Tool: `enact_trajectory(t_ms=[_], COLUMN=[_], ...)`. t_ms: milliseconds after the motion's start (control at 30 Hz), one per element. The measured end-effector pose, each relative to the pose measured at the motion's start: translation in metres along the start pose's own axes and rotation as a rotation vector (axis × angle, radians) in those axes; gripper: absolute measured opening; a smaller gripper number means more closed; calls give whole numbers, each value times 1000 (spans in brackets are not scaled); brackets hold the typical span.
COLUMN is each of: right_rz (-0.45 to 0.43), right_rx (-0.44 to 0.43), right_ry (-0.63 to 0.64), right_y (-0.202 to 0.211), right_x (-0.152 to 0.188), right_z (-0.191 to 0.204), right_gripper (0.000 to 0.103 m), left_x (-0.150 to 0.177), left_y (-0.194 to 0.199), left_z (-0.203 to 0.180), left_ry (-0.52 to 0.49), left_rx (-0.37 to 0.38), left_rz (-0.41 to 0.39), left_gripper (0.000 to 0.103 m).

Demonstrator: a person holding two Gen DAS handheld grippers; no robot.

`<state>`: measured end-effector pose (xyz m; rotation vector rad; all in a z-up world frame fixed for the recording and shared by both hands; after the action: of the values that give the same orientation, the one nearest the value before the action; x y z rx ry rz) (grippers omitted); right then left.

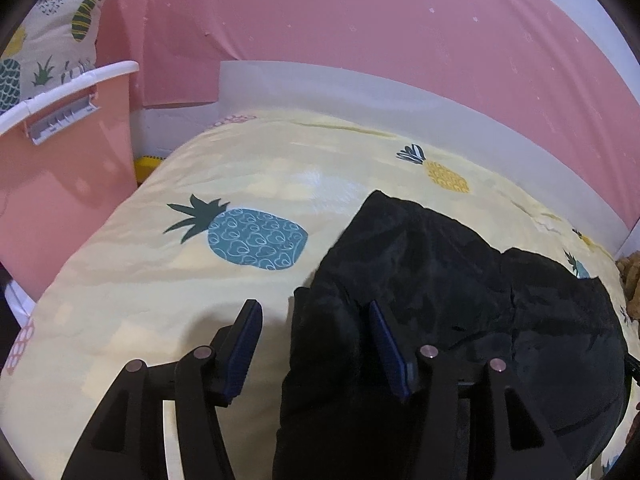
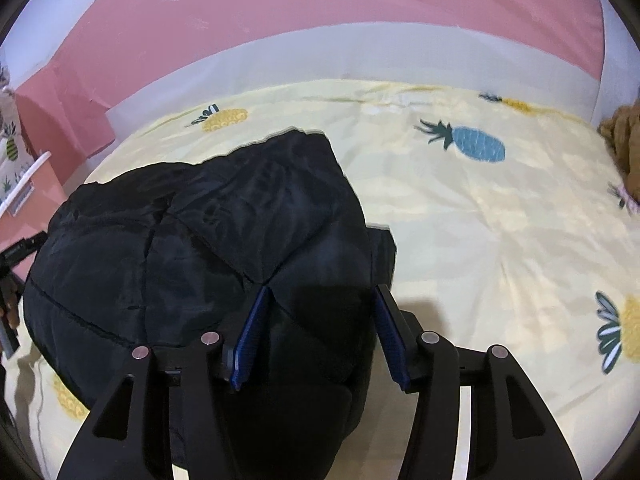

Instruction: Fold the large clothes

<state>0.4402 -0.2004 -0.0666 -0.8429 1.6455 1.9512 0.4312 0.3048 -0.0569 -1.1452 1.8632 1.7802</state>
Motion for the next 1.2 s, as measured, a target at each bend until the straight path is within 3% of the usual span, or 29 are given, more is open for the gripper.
enact_trajectory(t_ms=[200,400,500,567,833,1000,1100,1200], right_rz=[-46,-63,-37,-5,37,5,-49,-43], right_rx=[16,-13,-20,1,21,31,-24,-75], right_ry=[40,60,87,106,92,76,77,93], right_y=[11,8,-8,-23,-48,-20,8,15], right_x=[-8,-10,-8,-6,-8,-10,-5,3], right_z=[11,27,40,44,41,41,53,72], right_gripper=[54,54,54,54,54,54,55,55], left_x=[-6,-9,-4,5,14,13,20,36], left_y=[12,24,11,-16,-42,-14,20,46], left_z=[-10,-44,-66,-73,-67,-72,-87,-120], left_ry=[-16,-75,-152,-196,-155,-150,-178,-214], left_rx=[7,71,86,49,44,32,91,201], left_rz=[-42,-98,-83,-13,10,-5,-55,-65], left_gripper=[55,55,55,56,60,59,59,59])
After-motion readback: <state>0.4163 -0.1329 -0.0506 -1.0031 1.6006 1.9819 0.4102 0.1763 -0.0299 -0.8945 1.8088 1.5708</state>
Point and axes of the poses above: each gripper's, at about its wrist camera, not at the fingertips, and y roughly against the way its jaws point, z to its left, x to its underside, the point moved 5 cm from there along -y, roughly the way its jaws point, and after that the axes turned 1 degree about x, right-handed, at the moved point
